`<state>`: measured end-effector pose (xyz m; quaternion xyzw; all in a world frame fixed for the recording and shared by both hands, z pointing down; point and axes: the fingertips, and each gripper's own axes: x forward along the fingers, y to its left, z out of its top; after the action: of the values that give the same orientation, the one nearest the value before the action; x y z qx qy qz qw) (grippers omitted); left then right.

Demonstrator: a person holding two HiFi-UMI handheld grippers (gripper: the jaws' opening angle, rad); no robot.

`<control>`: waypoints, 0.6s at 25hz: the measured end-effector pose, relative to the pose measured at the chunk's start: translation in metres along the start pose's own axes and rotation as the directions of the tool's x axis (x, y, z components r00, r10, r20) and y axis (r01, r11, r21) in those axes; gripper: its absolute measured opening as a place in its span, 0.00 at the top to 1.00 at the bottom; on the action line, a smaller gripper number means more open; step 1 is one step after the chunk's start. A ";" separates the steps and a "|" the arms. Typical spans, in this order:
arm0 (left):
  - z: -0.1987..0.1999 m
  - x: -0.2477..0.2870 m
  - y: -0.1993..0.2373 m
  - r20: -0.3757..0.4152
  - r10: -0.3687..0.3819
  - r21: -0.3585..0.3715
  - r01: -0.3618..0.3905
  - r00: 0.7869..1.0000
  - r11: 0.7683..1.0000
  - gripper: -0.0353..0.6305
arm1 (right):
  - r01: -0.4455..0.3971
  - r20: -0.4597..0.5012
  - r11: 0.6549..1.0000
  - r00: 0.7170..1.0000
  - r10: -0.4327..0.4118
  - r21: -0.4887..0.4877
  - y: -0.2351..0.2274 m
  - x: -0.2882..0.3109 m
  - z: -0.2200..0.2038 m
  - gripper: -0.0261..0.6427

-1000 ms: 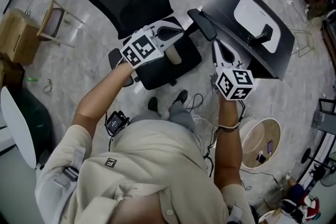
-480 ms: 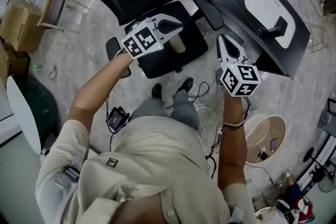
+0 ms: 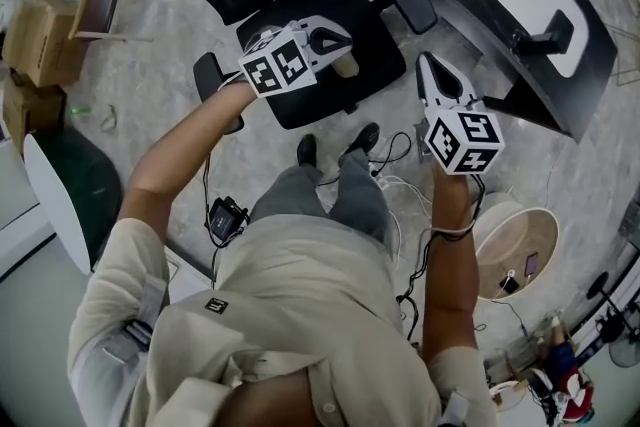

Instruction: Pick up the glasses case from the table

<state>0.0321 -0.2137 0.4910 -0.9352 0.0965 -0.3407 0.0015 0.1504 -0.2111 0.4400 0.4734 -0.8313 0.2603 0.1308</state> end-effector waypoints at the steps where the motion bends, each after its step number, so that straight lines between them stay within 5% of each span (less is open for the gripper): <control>1: -0.005 0.006 -0.001 -0.014 -0.008 0.000 0.008 1.000 1.000 0.93 | -0.002 -0.006 1.000 1.000 0.002 0.005 -0.003 0.002 -0.004 0.92; 15: -0.078 0.086 -0.006 -0.127 -0.111 -0.013 0.111 0.986 0.994 0.92 | -0.005 -0.065 0.998 0.998 0.009 0.057 -0.045 0.025 -0.054 0.92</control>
<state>0.0475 -0.2182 0.6063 -0.9154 0.0452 -0.3992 -0.0267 0.1749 -0.2177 0.5104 0.4652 -0.8204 0.2997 0.1436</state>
